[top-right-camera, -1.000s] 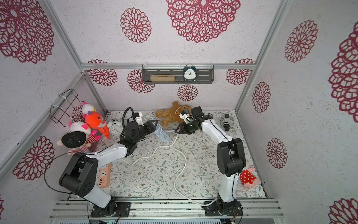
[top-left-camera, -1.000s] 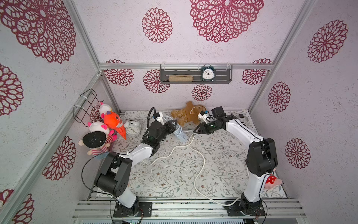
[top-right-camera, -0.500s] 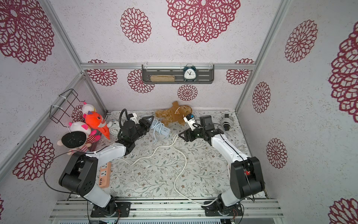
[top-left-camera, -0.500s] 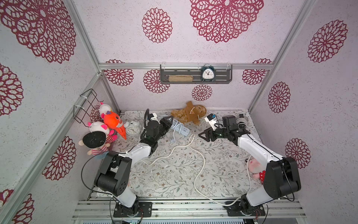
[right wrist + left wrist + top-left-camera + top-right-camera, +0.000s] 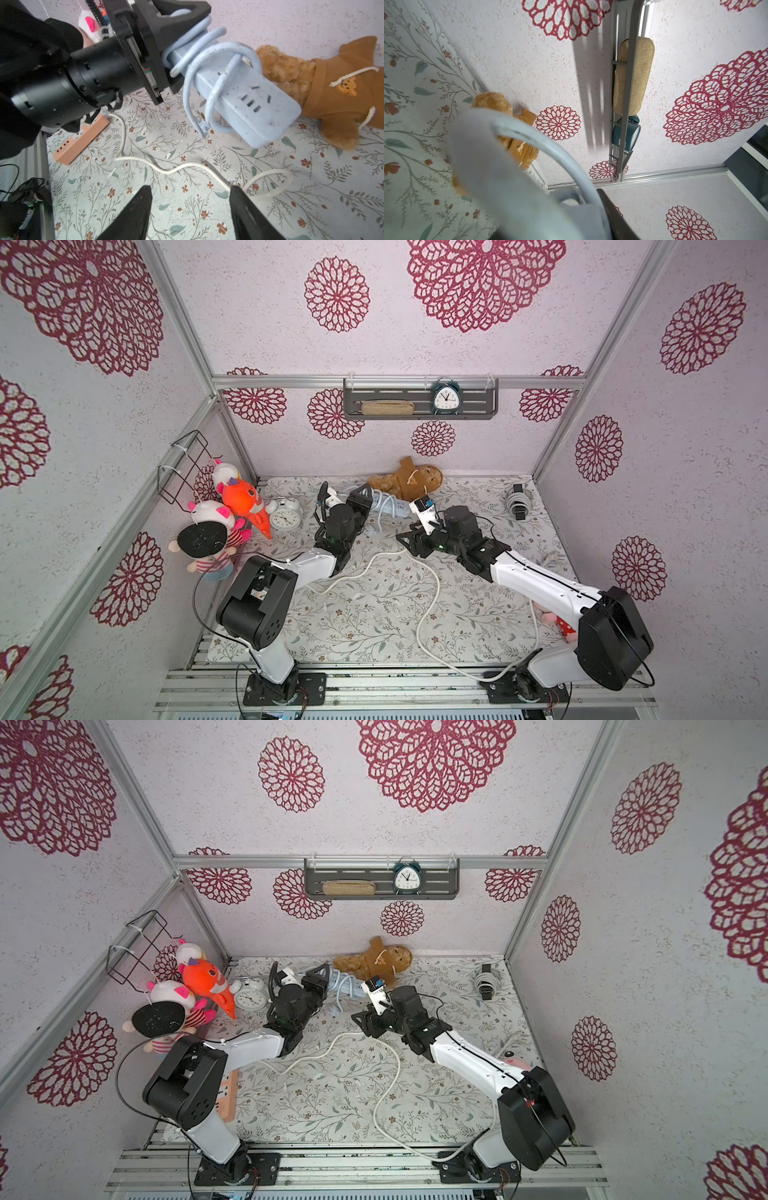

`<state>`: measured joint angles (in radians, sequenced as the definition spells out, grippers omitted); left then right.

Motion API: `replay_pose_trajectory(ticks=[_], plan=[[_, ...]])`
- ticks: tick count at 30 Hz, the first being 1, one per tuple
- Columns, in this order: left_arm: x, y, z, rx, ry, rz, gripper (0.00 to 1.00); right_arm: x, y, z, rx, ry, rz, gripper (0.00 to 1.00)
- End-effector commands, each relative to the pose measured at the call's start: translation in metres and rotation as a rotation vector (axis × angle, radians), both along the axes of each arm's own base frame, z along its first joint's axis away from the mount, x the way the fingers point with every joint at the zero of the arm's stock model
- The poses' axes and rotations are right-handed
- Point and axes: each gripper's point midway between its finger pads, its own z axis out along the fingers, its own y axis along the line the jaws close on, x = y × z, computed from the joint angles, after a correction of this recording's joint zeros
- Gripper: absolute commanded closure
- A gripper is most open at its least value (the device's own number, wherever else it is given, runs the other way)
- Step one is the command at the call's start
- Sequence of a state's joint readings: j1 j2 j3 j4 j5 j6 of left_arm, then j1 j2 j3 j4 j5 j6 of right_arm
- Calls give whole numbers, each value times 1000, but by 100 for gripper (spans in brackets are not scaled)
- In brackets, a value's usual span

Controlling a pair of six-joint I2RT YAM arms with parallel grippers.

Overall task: Unwrap the cord wrapped around the power strip
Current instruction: Unwrap the power cord from the power strip.

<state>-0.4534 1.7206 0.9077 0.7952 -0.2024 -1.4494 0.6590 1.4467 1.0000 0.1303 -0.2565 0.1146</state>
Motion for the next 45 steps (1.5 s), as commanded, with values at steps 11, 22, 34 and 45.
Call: replay_pose_trajectory(ticks=[11, 22, 34, 45], plan=[[-4, 1, 55, -171, -98, 41, 100, 39, 37, -4, 54, -150, -92, 48], [-5, -5, 55, -209, -81, 4, 100, 60, 66, -13, 70, -177, -86, 41], [-6, 15, 35, -217, -53, 23, 100, 41, 52, 7, -1, -179, -61, 100], [-12, 19, 11, -165, -28, -72, 100, 57, -20, 23, -93, 95, -70, 100]])
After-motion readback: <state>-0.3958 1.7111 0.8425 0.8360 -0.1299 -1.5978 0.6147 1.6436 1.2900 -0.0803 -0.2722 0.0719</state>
